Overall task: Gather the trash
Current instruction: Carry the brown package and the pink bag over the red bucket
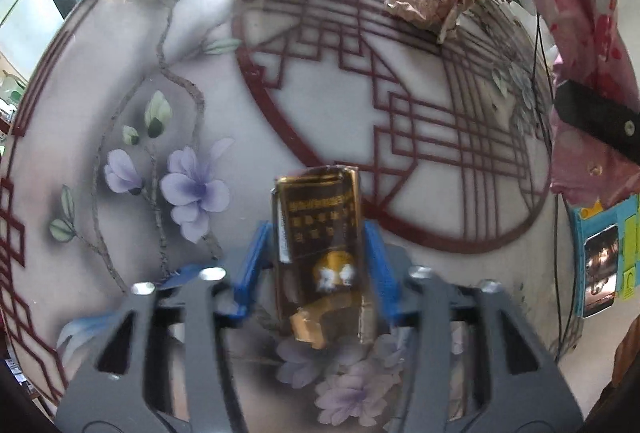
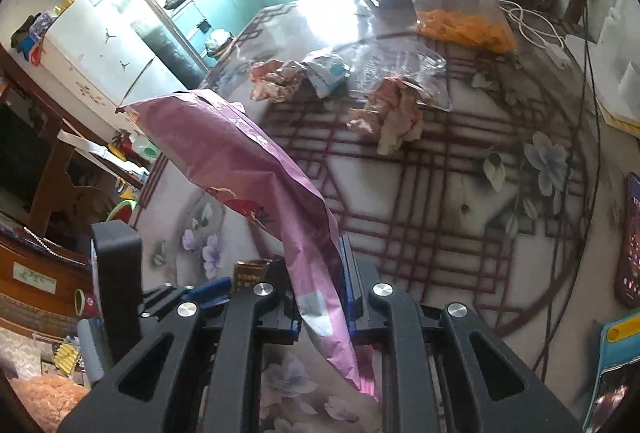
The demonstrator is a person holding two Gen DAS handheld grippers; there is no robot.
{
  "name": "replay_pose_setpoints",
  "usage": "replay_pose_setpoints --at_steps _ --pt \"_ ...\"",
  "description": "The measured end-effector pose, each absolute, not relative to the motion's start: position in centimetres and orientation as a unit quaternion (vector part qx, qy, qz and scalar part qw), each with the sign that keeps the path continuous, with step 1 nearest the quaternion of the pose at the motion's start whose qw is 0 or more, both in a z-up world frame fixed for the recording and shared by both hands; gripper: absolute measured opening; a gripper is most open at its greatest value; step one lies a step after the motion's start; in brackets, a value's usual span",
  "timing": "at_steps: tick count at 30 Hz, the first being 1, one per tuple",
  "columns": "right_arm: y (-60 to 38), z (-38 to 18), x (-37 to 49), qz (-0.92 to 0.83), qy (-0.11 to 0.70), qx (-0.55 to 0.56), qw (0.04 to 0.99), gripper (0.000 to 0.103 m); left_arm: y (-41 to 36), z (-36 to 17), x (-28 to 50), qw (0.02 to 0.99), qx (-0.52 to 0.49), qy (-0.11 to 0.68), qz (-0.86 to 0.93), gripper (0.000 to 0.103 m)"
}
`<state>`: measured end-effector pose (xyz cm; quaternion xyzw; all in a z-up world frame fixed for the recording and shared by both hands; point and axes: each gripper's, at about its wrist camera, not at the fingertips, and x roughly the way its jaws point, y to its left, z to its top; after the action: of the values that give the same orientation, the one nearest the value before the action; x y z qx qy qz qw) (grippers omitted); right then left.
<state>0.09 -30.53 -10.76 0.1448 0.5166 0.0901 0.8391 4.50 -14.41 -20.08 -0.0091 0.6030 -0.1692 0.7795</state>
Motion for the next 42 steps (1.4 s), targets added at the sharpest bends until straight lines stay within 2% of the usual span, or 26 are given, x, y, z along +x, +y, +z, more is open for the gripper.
replay_pose_setpoints --at_steps 5,17,25,42 --pt "-29.1 -10.2 0.3 0.102 0.512 0.141 0.841 0.015 -12.3 -19.1 4.5 0.790 -0.029 0.593 -0.155 0.041" --pt "-25.1 -6.0 0.6 0.098 0.466 0.106 0.873 0.015 -5.1 -10.6 3.4 0.862 -0.052 0.496 -0.084 0.041" --pt "-22.4 -4.8 0.2 0.097 0.453 0.095 0.881 0.015 -1.4 -6.7 2.5 0.887 -0.067 0.452 -0.073 0.041" --pt "-15.2 -3.1 0.0 0.054 0.443 0.083 0.891 0.015 7.0 -4.5 2.9 0.899 -0.072 0.422 -0.090 0.042"
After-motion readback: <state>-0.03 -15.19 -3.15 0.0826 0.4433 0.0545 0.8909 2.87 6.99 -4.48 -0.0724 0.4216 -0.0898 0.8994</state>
